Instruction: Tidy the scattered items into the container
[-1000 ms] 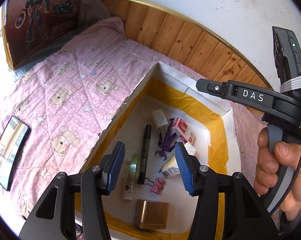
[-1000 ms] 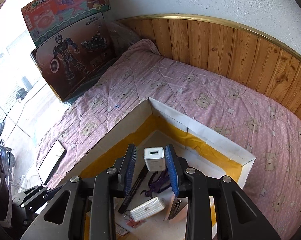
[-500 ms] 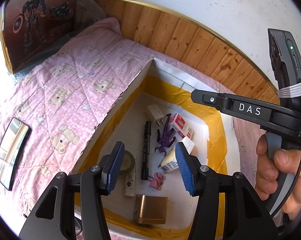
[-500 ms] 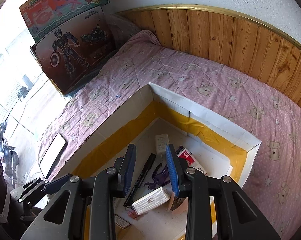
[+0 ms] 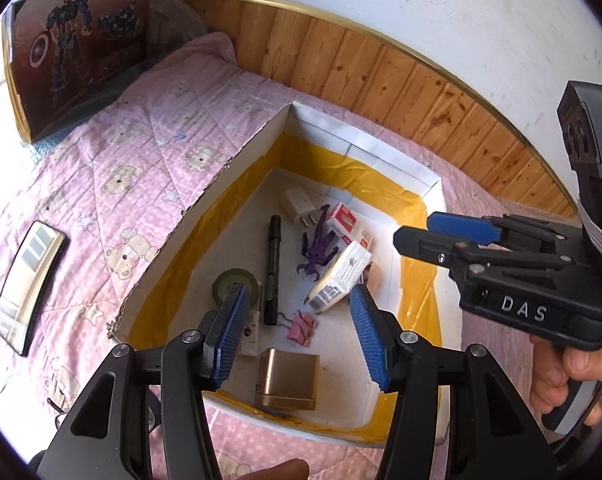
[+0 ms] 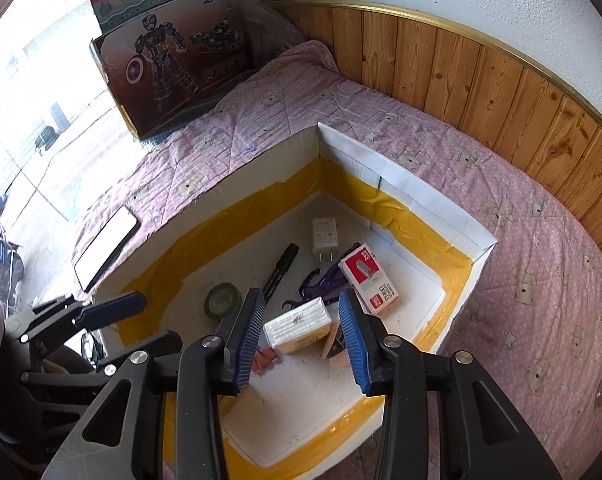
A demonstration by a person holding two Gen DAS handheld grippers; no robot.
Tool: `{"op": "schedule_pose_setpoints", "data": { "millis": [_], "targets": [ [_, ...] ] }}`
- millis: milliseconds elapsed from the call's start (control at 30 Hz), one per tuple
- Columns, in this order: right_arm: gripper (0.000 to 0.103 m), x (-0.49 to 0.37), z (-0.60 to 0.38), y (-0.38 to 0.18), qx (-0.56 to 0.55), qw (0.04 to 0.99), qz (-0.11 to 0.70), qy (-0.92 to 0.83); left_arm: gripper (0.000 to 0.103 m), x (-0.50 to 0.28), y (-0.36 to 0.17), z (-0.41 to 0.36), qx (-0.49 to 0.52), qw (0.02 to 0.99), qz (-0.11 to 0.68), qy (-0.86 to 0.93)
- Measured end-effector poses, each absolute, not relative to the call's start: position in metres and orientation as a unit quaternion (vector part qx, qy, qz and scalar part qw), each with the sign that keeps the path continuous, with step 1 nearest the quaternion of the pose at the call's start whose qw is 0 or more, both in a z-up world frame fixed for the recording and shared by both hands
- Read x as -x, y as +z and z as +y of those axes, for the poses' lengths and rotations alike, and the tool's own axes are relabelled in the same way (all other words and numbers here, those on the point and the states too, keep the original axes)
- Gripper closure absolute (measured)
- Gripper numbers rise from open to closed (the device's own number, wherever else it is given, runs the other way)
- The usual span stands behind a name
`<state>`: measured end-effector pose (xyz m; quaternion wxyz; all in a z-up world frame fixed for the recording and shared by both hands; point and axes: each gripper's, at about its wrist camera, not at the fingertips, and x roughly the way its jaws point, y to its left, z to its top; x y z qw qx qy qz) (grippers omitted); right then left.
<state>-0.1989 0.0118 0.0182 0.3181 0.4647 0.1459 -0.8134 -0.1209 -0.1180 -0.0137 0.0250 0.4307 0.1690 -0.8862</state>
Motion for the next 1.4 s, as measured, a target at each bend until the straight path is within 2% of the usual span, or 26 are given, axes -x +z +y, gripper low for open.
{"op": "schedule_pose_setpoints", "data": {
  "millis": [100, 567, 700, 1400],
  "targets": [
    [0.055, 0.186, 0.014, 0.017, -0.464, 0.324, 0.169, -0.807, 0.048, 0.116, -0.009, -0.114, -0.428, 0.026, 0.163, -0.888],
    [0.053, 0.149, 0.026, 0.018, -0.472, 0.325, 0.211, -0.792, 0.047, 0.092, 0.004, -0.098, -0.424, 0.026, 0.151, -0.893],
    [0.050, 0.140, 0.029, 0.018, -0.472, 0.324, 0.223, -0.789, 0.038, 0.084, 0.011, -0.094, -0.415, 0.035, 0.135, -0.899],
    [0.045, 0.109, 0.038, 0.024, -0.458, 0.306, 0.258, -0.794, 0.035, 0.057, 0.024, -0.079, -0.408, 0.031, 0.136, -0.902]
  ]
}}
